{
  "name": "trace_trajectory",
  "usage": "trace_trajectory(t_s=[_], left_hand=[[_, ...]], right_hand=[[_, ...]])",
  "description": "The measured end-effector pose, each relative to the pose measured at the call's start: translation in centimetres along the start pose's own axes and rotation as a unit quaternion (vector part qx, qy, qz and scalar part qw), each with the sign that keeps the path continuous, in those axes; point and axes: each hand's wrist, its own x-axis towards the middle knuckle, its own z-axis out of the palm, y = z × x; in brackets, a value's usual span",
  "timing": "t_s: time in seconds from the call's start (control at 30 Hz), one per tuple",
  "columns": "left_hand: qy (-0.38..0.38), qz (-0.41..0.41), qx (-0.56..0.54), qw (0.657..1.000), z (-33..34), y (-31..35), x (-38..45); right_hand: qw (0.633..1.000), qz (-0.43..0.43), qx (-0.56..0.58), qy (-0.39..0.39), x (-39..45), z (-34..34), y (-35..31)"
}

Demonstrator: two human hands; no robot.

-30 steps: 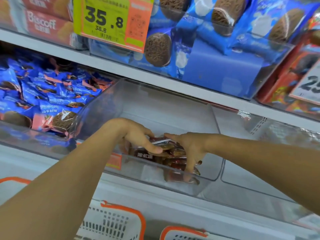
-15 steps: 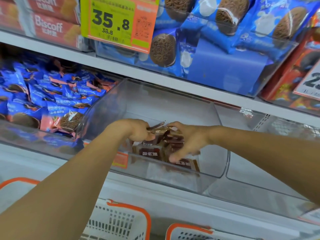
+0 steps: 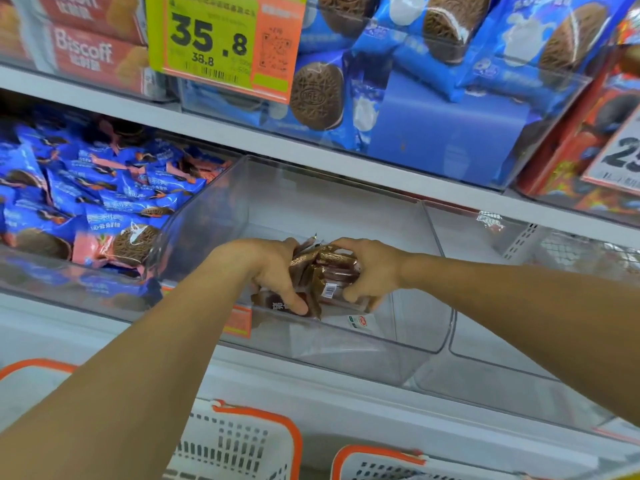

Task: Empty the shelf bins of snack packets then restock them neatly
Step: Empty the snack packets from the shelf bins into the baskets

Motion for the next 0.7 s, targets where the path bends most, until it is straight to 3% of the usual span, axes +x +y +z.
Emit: trace_trajectory(t_s=[0.13,0.2,0.3,0.4,0.53,0.7], left_hand=[[0.068,-0.007,0.058,0.996,0.6,-0.4,0.5],[0.096,-0.002,0.062,0.993,0.8,-0.3,0.8],[0.125,-0.003,0.032,0.992,0.8,-0.6,1.2],[0.136,0.001,-0.007,0.991,0.7,-1.2,1.4],[0.165,0.027,-0.039,0.985,0.1,-1.3,0.8],[0.207,0.097,-0.094,0.969,-1.1,-0.3,-1.3]], right_hand=[[0.998,0.029,0.045,-0.014,0.8,0.4,-0.5],[0.999,0.025,0.004,-0.029,1.3,1.0,-0.9],[0.999,-0.011,-0.042,0.019,2.2,1.8,-1.1],[0.997,-0.031,-0.002,0.067,2.5,1.6,-0.7],[0.996,-0.025,0.064,0.063,1.1,1.1,-1.2],[0.980,-0.089,0.080,0.162,-5.1,-0.2,-2.1]])
